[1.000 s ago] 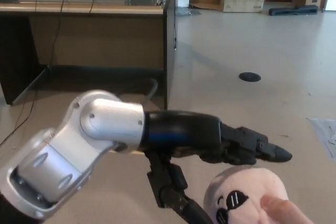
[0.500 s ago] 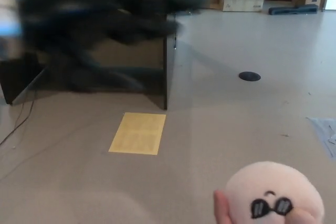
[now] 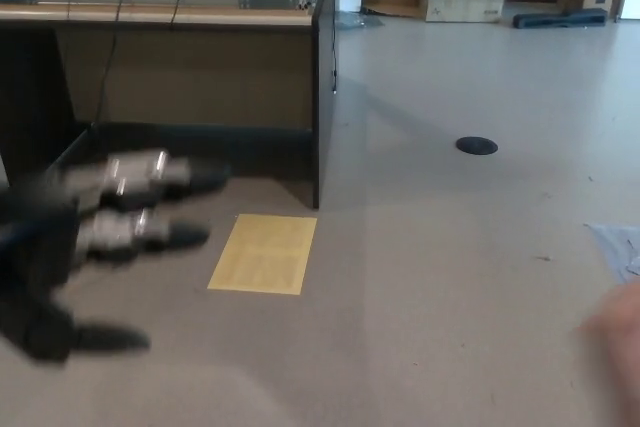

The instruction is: The robot extends its left hand to pick up an emotional support dumpling from the palm of a person and brings its hand down by its side. Then it extends its arm again to hand the dumpling back to the person.

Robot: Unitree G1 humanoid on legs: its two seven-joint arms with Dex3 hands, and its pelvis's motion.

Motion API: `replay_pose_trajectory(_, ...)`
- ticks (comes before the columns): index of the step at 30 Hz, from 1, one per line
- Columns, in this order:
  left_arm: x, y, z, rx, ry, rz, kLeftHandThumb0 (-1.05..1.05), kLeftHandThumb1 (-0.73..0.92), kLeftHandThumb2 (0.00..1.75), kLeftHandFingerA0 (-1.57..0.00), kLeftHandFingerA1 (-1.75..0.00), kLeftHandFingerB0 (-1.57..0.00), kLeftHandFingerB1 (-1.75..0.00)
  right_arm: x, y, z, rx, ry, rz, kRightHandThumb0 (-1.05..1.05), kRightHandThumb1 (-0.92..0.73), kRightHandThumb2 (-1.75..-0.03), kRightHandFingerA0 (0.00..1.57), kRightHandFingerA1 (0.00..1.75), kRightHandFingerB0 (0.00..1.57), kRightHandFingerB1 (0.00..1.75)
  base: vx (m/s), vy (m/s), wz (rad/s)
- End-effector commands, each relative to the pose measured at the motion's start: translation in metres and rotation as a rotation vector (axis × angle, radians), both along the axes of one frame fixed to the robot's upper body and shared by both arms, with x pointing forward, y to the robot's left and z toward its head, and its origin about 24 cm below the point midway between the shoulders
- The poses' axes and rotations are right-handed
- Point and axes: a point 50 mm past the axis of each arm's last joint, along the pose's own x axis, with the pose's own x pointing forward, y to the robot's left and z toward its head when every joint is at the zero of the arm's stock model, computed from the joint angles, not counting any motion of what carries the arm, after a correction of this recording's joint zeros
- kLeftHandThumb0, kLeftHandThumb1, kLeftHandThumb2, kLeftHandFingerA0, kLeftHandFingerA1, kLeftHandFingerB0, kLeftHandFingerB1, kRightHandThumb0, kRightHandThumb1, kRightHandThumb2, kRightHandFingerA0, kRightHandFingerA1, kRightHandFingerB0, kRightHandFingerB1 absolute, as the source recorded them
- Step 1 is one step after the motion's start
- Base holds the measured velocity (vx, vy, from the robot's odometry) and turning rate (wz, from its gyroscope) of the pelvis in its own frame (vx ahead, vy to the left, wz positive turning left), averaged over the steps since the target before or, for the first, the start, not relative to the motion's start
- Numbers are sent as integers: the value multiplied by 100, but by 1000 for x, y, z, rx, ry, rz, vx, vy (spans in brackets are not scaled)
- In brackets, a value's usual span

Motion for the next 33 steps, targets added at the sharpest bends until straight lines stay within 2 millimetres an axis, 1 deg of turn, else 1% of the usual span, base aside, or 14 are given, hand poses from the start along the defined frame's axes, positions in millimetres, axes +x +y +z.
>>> replay_pose_trajectory(1,-53,77,-135,-12,54,473,-73,54,57,-15,-32,-4,-23,-12,-14,-9,5,38,-61,-29,-56,-58,81,54,79,49,0,0,0)
replay_pose_trajectory(2,-57,85,-146,-21,77,524,-75,45,77,-11,-41,-6,-22,-11,-14,-9,17,37,-66,-29,-56,-58,82,54,79,50,0,0,0)
replay_pose_trajectory(4,-59,88,-151,-23,83,546,-75,45,77,-11,-41,-6,-22,-11,-13,-9,22,37,-68,-29,-56,-58,82,54,79,50,0,0,0)
replay_pose_trajectory(5,-63,96,-160,-9,94,587,-71,45,84,-6,-43,-6,-25,-11,-13,-9,24,37,-71,-28,-56,-57,83,57,80,50,0,0,0)
replay_pose_trajectory(6,-70,106,-174,13,111,646,-71,45,84,-6,-43,-6,-25,-11,-12,-9,28,36,-75,-28,-56,-57,83,57,80,50,0,0,0)
replay_pose_trajectory(10,-70,106,-175,15,102,644,-71,45,84,-6,-43,-6,-25,-11,-12,-9,28,37,-75,-28,-56,-57,83,57,80,50,0,0,0)
replay_pose_trajectory(11,-81,113,-189,42,138,683,-78,53,89,-7,-43,-3,-26,-13,-10,-11,27,37,-73,-27,-56,-57,83,57,80,50,0,0,0)
replay_pose_trajectory(12,-87,116,-197,79,153,707,-80,54,92,-7,-43,-2,-26,-14,-9,-13,28,39,-70,-29,-56,-57,83,58,79,49,0,0,0)
replay_pose_trajectory(15,-88,116,-199,92,148,710,-80,54,92,-7,-43,-2,-26,-14,-9,-13,28,40,-70,-29,-56,-57,83,58,79,49,0,0,0)
replay_pose_trajectory(19,-85,120,-202,43,168,726,-77,53,90,-10,-45,-1,-30,-14,-10,-12,32,26,-78,-27,-56,-58,83,54,79,50,0,0,0)
replay_pose_trajectory(20,-84,120,-203,92,173,730,-75,53,93,-14,-47,0,-35,-14,-10,-12,40,24,-85,-26,-55,-57,84,54,79,50,0,0,0)
replay_pose_trajectory(23,-83,121,-204,115,169,730,-75,53,93,-14,-47,0,-35,-14,-10,-12,43,22,-89,-26,-55,-57,84,54,79,50,0,0,0)
replay_pose_trajectory(24,-81,120,-204,146,166,723,-38,31,94,-2,-49,0,-47,-13,-10,-11,44,16,-93,-25,-56,-57,85,53,76,49,0,0,0)
replay_pose_trajectory(33,-74,115,-205,218,138,701,-38,30,94,-1,-48,0,-47,-9,-10,-9,59,15,-110,-25,-55,-57,85,53,75,47,0,0,0)
